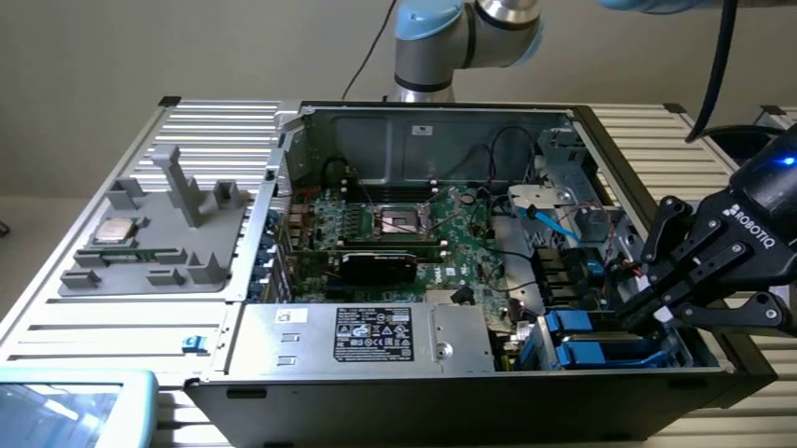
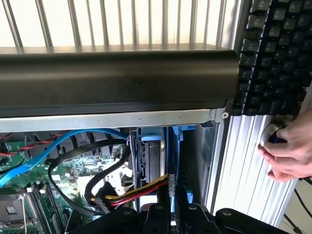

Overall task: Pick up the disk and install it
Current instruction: 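Insert the first disk wire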

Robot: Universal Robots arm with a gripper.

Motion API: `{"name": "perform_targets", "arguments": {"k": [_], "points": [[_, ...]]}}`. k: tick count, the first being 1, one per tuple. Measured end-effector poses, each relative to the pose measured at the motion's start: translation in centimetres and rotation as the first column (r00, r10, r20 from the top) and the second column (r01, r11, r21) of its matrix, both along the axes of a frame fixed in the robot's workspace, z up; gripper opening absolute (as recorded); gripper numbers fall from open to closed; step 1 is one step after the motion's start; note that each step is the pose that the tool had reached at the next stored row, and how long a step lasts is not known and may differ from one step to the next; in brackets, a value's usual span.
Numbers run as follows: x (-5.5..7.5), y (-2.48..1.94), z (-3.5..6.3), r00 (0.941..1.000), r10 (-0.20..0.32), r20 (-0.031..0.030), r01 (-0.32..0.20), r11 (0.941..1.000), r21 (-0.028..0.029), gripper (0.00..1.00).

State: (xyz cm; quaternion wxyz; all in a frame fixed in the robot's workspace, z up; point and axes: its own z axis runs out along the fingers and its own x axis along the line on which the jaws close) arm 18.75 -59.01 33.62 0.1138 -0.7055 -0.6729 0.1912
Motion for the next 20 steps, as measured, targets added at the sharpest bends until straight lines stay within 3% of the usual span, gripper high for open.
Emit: {"name": "perform_targets", "arguments": {"k": [2, 6, 11, 17, 20], "points": [[0.0, 0.02, -0.09, 1.0000, -0.005, -0.0025, 0.005, 1.0000, -0.0076, 0.16], [0.1, 0.37, -0.21, 0.9999, -0.006, -0.0083, 0.006, 0.9999, -0.0141, 0.16], [0.5, 0.69, -0.26, 0.9998, -0.007, -0.0173, 0.007, 0.9998, -0.0179, 0.16], [0.9, 1.05, -0.34, 0.9993, -0.010, -0.0371, 0.009, 0.9998, -0.0182, 0.16], [0.9, 1.04, -0.34, 0.9993, -0.010, -0.0373, 0.009, 0.9998, -0.0187, 0.16]]}}
